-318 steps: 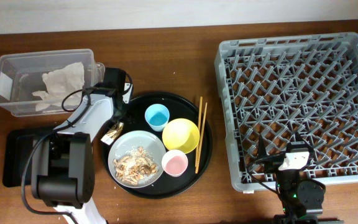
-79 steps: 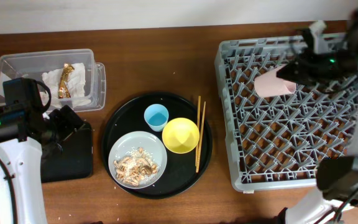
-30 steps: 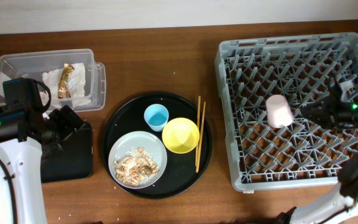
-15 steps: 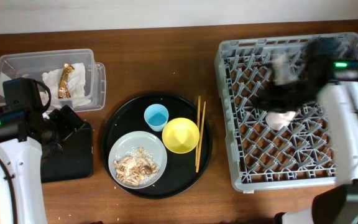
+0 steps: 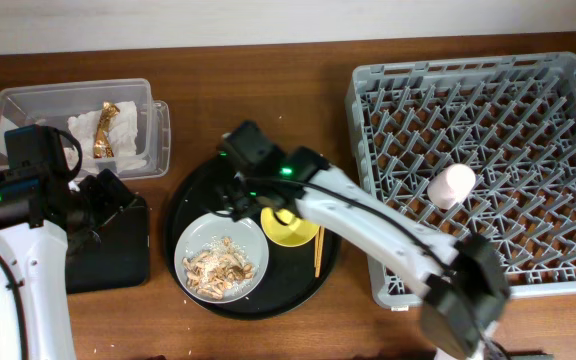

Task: Sort waste into correct bins and load items into the dishwasher rack
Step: 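Move the right gripper back to the tray and grasp the blue cup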

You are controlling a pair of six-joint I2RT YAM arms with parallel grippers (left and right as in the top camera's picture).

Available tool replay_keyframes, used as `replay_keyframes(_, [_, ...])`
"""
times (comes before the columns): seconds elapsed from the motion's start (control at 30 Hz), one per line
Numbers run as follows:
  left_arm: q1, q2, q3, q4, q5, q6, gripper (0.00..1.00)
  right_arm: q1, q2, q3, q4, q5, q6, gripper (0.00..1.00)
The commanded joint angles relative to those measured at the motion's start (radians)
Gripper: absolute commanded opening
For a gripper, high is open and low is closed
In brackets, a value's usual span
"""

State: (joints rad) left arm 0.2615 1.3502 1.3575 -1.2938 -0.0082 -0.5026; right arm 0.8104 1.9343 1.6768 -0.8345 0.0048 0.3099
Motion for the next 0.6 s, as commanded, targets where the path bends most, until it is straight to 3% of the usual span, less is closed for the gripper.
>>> replay_keyframes(0.0, [0.004, 0.002, -0.001, 0.001, -0.007, -0.013, 0.99, 0.003, 0.098, 0.146, -0.026, 0.054, -0.014, 0.80])
replay_keyframes(0.13, [0.004, 0.003, -0.001, 0.001, -0.007, -0.013, 0.99, 0.044, 0.176, 0.163, -0.001, 0.087, -0.007, 0.67])
replay_keyframes(0.23, [0.004, 0.003, -0.001, 0.001, -0.007, -0.013, 0.99, 0.077, 0.222, 0.163, 0.010, 0.196, 0.048, 0.64])
replay_keyframes(0.33, [0.004, 0.002, -0.001, 0.001, -0.007, -0.013, 0.99, 0.077, 0.248, 0.163, 0.010, 0.237, 0.092, 0.51])
replay_keyframes(0.4, [0.004, 0.002, -0.001, 0.001, -0.007, -0.013, 0.99, 0.075, 0.257, 0.163, 0.009, 0.235, 0.092, 0.48])
replay_keyframes(0.57, [0.004, 0.003, -0.001, 0.001, -0.007, -0.013, 0.99, 0.087, 0.264, 0.165, 0.010, 0.216, 0.092, 0.26])
